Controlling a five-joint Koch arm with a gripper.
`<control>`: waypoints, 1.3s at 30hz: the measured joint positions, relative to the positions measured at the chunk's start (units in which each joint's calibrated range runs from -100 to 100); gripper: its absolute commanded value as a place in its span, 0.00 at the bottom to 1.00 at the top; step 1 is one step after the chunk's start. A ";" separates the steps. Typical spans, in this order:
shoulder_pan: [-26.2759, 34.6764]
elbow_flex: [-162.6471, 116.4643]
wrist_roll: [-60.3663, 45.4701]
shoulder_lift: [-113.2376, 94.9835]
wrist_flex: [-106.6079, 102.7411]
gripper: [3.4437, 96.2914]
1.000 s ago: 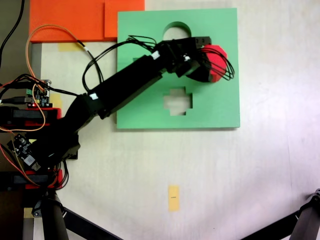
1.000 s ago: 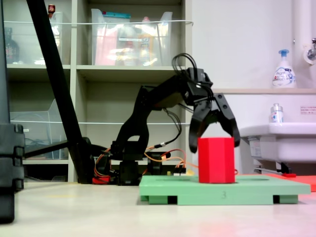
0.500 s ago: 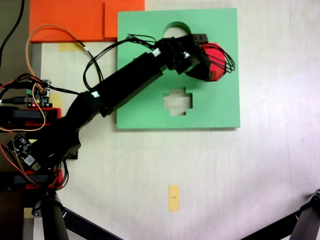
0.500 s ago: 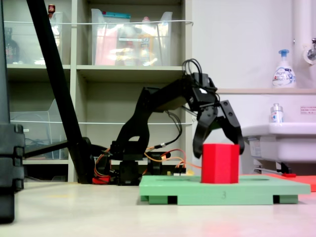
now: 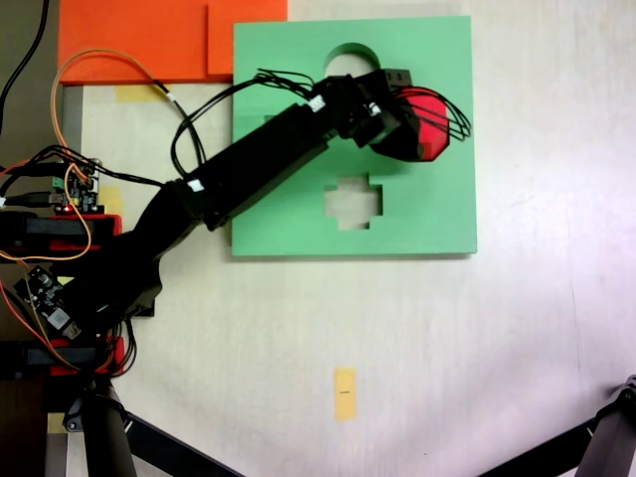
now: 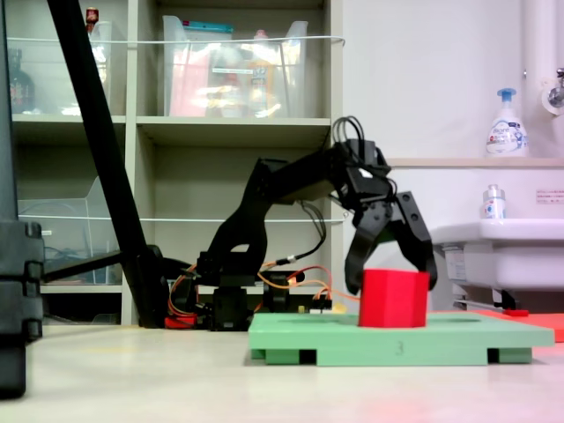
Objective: Put the octagonal pillar block into the corresponding hole
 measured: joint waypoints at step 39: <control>-5.42 3.43 -22.37 -41.72 -2.64 0.76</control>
